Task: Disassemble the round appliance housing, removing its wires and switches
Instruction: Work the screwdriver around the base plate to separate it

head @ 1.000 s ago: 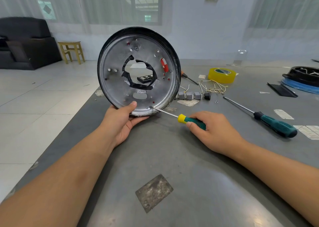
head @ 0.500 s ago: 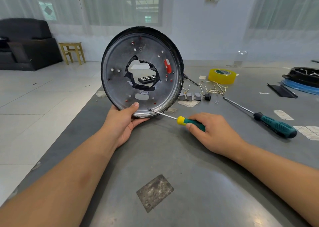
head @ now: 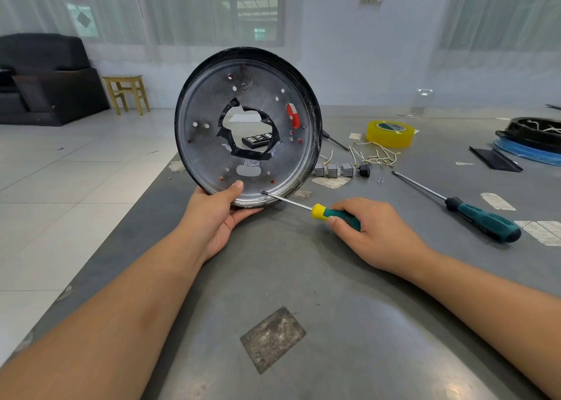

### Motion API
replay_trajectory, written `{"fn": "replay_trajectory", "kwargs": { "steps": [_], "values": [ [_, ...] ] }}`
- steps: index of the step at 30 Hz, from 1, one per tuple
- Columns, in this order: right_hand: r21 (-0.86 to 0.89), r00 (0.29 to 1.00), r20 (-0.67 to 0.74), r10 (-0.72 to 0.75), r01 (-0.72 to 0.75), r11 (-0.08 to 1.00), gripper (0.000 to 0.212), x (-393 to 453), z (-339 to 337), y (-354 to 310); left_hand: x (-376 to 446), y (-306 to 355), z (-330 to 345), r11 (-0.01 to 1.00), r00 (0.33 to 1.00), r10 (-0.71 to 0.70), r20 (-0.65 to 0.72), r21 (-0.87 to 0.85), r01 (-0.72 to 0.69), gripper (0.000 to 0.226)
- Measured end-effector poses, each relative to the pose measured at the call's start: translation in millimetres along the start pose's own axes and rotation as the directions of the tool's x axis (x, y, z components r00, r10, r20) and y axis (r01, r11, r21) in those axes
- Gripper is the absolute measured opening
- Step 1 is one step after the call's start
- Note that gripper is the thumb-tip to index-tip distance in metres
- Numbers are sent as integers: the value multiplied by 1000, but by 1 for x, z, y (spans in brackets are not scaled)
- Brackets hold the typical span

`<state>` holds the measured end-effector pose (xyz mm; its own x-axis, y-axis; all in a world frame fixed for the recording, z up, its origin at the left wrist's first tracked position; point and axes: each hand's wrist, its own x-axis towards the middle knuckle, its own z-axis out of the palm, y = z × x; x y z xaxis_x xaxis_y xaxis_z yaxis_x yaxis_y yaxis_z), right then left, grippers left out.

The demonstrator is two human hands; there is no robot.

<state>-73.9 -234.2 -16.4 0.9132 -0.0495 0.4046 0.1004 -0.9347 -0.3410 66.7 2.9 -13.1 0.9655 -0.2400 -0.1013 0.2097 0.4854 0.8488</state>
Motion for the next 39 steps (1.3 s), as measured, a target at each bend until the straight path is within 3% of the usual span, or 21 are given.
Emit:
{"fn": "replay_trajectory", "kwargs": {
  "steps": [9, 13, 15, 17, 19, 21, 23, 25, 28, 31, 34, 37, 39],
  "values": [
    [-2, 999, 27, 26, -26, 1000, 31, 0, -1, -6, -1, -1, 0, 999, 1000, 31, -8, 35, -30, 41],
    [112, 986, 72, 150, -157, 981, 30, -1, 0, -23, -3, -6, 2, 989, 992, 120, -28, 93, -117, 44],
    [321, 941, 203, 271, -325, 890, 31, 2, 1, -34, -3, -8, 3, 981, 985, 172, -36, 103, -167, 41],
    [539, 851, 380, 362, -522, 661, 30, 4, 2, -46, -4, -10, 4, 969, 975, 219, -23, 118, -215, 34],
    [633, 788, 484, 381, -616, 469, 33, 4, 1, -51, -5, -12, 5, 957, 968, 251, 9, 145, -249, 36],
    [635, 782, 500, 372, -623, 457, 33, 5, 1, -53, -5, -13, 6, 951, 965, 262, 19, 167, -261, 40],
    [511, 838, 412, 358, -538, 671, 34, 7, -1, -51, -4, -13, 6, 948, 963, 269, -3, 176, -264, 42],
    [279, 910, 286, 301, -380, 882, 38, 8, -3, -50, -2, -14, 7, 939, 959, 281, -31, 214, -268, 42],
    [19, 976, 149, 158, -163, 986, 38, 7, -4, -49, -2, -14, 6, 926, 952, 301, -61, 258, -277, 39],
    [-357, 996, 69, -57, 78, 931, 34, 3, -4, -51, -1, -15, 4, 916, 946, 311, -89, 296, -273, 35],
    [-668, 952, -4, -307, 225, 709, 24, -1, -5, -51, -1, -15, 2, 907, 946, 310, -94, 329, -264, 33],
    [-704, 912, -113, -395, 207, 679, 45, -2, -3, -47, 0, -16, 2, 911, 946, 307, -107, 319, -260, 31],
    [-616, 885, -180, -430, 239, 750, 41, -2, 0, -47, 1, -16, 3, 915, 944, 309, -116, 308, -261, 32]
  ]
}}
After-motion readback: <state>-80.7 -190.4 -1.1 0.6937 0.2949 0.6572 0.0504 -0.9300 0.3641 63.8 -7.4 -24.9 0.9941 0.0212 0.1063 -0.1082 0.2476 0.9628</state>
